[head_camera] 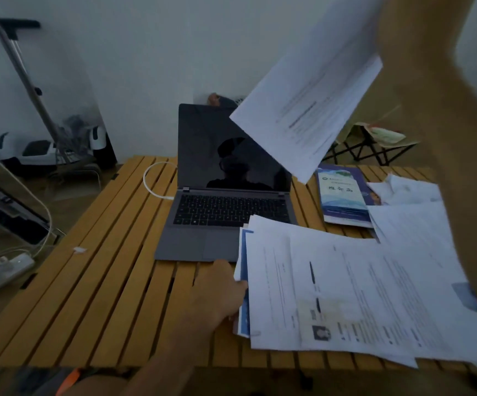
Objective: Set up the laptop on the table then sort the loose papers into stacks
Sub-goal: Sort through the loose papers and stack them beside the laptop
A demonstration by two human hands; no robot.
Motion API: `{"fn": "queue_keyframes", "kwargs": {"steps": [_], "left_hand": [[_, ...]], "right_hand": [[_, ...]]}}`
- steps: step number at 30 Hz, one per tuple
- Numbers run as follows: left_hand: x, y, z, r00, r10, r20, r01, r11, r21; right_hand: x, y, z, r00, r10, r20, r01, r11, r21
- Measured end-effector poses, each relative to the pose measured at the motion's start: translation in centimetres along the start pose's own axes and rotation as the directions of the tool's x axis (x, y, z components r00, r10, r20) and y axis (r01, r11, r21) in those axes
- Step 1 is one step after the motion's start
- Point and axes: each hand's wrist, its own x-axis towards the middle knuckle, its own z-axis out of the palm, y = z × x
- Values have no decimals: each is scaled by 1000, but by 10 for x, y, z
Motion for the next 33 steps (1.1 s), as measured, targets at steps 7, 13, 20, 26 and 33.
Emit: {"fn": "queue_keyframes", "kwargs": {"steps": [7,13,20,26,33], "left_hand": [[3,-2,-1,998,-66,22,66,998,21],[0,3,-7,996,-84,20,86,992,-90],[2,8,-10,1000,-25,-12,24,999,-36],[1,11,0,995,-86,57,86,996,0],[-2,8,-2,1000,-10,20,11,999,-51]], "right_hand": [[-61,-74,14,731,-198,653,355,928,-116],[-223,62,50,430,267,862,-26,959,-284],[-257,93,46,600,297,743,-253,951,-176],[-260,92,46,666,293,686,-280,950,-134],[-233,97,-31,716,510,476,-374,857,-355]]}}
